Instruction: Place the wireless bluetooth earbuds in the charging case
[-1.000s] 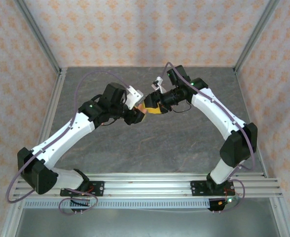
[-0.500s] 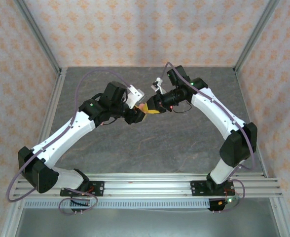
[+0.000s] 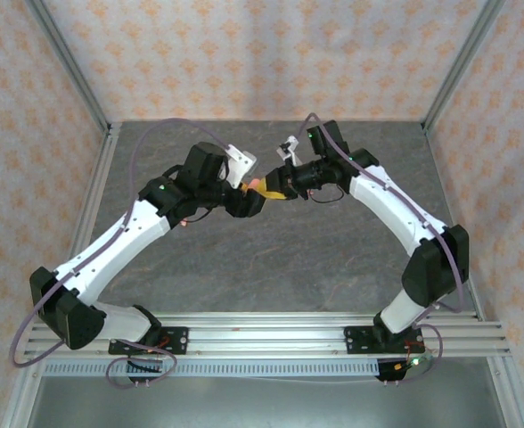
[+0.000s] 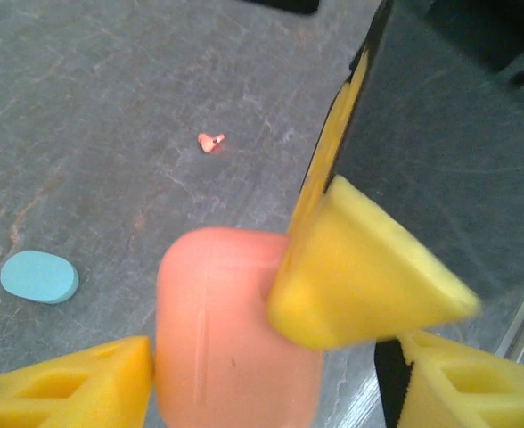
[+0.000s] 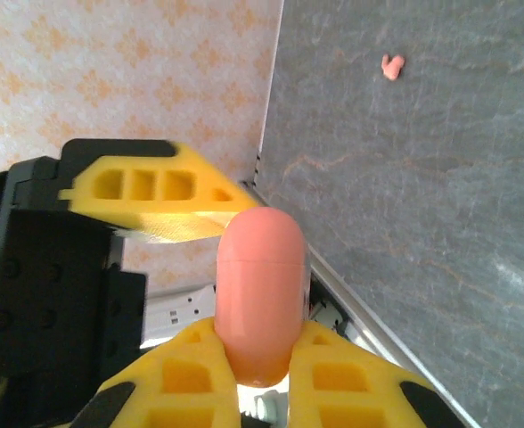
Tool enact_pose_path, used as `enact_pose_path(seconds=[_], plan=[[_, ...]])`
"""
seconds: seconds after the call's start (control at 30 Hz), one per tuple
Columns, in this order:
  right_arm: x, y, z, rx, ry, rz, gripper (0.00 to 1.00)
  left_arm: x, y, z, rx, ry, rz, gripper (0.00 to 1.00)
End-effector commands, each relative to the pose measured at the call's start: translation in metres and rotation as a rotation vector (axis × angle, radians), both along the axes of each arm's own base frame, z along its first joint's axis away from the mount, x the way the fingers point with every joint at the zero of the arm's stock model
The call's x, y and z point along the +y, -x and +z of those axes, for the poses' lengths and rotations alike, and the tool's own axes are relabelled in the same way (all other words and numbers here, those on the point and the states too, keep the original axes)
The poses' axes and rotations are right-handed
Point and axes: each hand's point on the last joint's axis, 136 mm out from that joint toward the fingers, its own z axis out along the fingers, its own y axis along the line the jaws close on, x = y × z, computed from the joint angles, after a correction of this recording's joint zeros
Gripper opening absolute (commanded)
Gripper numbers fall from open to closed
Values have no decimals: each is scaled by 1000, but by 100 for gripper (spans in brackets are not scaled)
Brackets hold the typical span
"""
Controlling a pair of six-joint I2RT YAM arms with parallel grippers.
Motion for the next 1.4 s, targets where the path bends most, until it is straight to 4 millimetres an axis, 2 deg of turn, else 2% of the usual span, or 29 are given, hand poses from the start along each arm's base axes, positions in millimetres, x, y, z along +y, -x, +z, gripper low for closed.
enact_pose_path(seconds=[0.0,0.07,0.2,0.43,0.77,0.9,1.1,1.37], plan=[[-12,-23,34,-102,-95,-116,0,23,-15,57,-53,177,177,67],[-20,-36,40,-124,-127,-183,0,31,-18,71,-25,286,219,68],[-26,-50,68,-199,-228,-260,0,42,-22,89,30,454,293,69],[-25,-55,113,-261,-414,-286,0,16,-27,107,162,712,231,66],[-27,-47,149,-278,-591,-267,0,0,-42,131,161,937,164,55],[-28,-42,157,-284,-624,-254,0,0,-45,140,144,968,152,53],[-28,-37,158,-283,-633,-240,0,-4,-48,151,132,999,127,50],[-26,-32,160,-295,-635,-219,0,-6,-52,154,132,1010,116,46]])
